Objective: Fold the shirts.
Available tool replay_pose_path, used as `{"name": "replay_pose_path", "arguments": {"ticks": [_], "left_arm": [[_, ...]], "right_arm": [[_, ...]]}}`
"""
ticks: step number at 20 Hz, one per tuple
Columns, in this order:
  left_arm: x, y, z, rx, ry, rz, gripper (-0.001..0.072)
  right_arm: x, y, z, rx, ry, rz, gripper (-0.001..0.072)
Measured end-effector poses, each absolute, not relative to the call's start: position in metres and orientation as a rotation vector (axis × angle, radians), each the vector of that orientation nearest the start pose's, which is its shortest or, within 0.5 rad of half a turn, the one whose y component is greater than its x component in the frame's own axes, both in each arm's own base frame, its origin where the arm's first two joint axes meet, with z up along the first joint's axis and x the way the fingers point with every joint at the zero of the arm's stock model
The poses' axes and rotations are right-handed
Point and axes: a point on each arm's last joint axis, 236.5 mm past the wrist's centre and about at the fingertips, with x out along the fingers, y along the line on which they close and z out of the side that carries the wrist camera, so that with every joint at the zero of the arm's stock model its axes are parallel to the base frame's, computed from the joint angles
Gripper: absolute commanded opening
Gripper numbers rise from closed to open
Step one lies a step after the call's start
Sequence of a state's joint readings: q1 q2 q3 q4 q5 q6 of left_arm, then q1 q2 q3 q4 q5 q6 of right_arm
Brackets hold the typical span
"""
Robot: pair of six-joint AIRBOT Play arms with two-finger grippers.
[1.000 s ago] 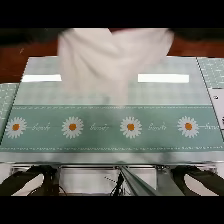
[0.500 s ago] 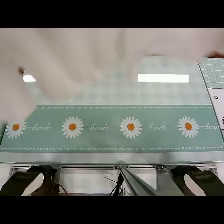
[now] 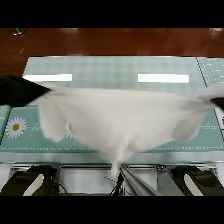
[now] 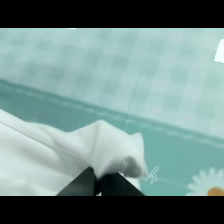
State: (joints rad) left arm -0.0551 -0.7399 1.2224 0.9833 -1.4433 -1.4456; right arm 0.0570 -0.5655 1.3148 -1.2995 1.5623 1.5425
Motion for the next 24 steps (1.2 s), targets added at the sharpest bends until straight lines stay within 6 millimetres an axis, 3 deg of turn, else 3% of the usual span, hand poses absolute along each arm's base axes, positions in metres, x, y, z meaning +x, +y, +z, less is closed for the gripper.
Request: {"name": "replay_pose_path", "arguments": {"ticks": [3, 7, 8, 9, 10, 11, 13, 15, 17, 20, 22, 24], "left_arm": [[0.281, -0.163, 0.141, -0.289, 1.016, -0.604, 0.0019], [0.334, -0.184, 0.071, -0.381, 1.053, -0.542, 0.0022], [0.345, -0.188, 0.057, -0.403, 1.064, -0.526, 0.0071], [0.356, -0.192, 0.045, -0.43, 1.075, -0.513, 0.0363], [0.364, -0.196, 0.037, -0.45, 1.086, -0.505, 0.0689], [0.37, -0.199, 0.028, -0.468, 1.101, -0.498, 0.0703], [0.377, -0.199, 0.02, -0.479, 1.139, -0.498, 0.0702], [0.377, -0.181, 0.019, -0.471, 1.194, -0.49, 0.0701], [0.368, -0.151, 0.019, -0.46, 1.258, -0.462, 0.0701], [0.336, -0.109, 0.006, -0.492, 1.359, -0.396, 0.0701], [0.3, -0.111, -0.013, -0.574, 1.442, -0.411, 0.07], [0.271, -0.131, -0.032, -0.671, 1.491, -0.457, 0.0699]], "right_arm": [[0.24, 0.08, 0.172, 0.143, 0.94, 0.298, 0.0023], [0.303, 0.081, 0.094, 0.239, 1.021, 0.232, 0.0024], [0.319, 0.081, 0.079, 0.258, 1.034, 0.214, 0.005], [0.337, 0.083, 0.065, 0.286, 1.047, 0.201, 0.0248], [0.351, 0.086, 0.053, 0.312, 1.066, 0.194, 0.0583], [0.366, 0.09, 0.044, 0.343, 1.082, 0.195, 0.0629], [0.388, 0.097, 0.032, 0.369, 1.126, 0.209, 0.0629], [0.402, 0.09, 0.033, 0.362, 1.159, 0.221, 0.0628], [0.407, 0.059, 0.041, 0.344, 1.171, 0.187, 0.0627], [0.385, -0.019, 0.039, 0.353, 1.207, 0.026, 0.0619], [0.352, -0.054, 0.019, 0.428, 1.24, -0.074, 0.0619], [0.321, -0.058, -0.008, 0.522, 1.263, -0.099, 0.062]]}}
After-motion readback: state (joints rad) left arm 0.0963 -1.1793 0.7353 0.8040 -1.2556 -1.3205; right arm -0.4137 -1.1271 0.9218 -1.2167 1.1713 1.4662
